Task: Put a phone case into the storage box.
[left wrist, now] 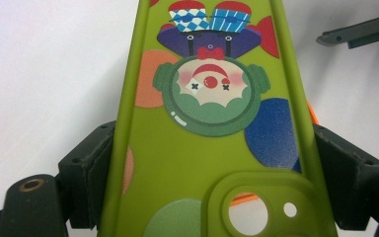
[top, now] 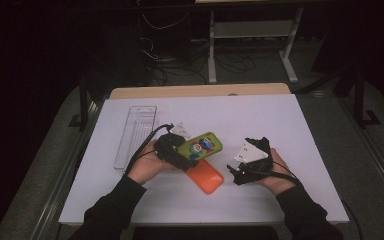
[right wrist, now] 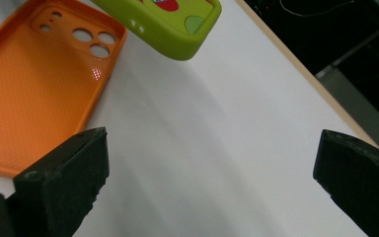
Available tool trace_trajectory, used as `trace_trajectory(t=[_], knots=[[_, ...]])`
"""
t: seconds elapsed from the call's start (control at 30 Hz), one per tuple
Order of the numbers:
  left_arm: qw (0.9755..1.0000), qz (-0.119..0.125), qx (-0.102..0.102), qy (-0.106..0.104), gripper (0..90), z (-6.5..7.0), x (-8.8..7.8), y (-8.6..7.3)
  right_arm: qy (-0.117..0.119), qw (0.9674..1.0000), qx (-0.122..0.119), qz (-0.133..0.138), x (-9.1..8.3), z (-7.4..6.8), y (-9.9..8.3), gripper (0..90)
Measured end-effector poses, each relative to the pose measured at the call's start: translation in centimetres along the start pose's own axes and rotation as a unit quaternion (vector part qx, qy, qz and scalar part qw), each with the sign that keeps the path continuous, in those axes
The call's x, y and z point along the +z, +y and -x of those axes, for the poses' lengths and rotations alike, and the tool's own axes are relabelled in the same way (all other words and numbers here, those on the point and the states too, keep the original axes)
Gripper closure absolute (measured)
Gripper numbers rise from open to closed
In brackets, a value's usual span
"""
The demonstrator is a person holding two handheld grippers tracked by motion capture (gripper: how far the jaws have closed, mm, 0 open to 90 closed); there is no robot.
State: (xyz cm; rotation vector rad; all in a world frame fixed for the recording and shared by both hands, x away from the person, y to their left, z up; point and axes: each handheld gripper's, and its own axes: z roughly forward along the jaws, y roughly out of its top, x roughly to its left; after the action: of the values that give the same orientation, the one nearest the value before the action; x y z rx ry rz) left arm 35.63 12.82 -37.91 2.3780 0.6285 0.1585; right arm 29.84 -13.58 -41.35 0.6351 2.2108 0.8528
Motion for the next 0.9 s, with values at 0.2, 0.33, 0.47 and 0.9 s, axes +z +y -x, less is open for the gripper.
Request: trace_trajectory(t=[0.2,0.33,0.47,0.9], knots=[[1.0000,-0.001,0.000,-0.001,15.8,0.0,0.0,0.0,-0.027,0.9984,-0.049,0.003,-0.2,-0.5,0.2,0.0],[1.0000,0.004,-0.004,-0.002,15.8,0.1,0.1,0.0,-0.041,0.9962,-0.077,0.007,-0.3,-0.7,0.3,0.0],[1.0000,0.004,-0.001,-0.001,15.8,0.0,0.0,0.0,-0.059,0.9924,-0.108,0.007,-0.3,-1.0,0.4,0.0],[0.9999,0.007,-0.010,-0.004,15.8,0.1,-0.1,0.1,-0.119,0.9693,-0.215,0.013,-0.1,-2.3,0.7,0.0]])
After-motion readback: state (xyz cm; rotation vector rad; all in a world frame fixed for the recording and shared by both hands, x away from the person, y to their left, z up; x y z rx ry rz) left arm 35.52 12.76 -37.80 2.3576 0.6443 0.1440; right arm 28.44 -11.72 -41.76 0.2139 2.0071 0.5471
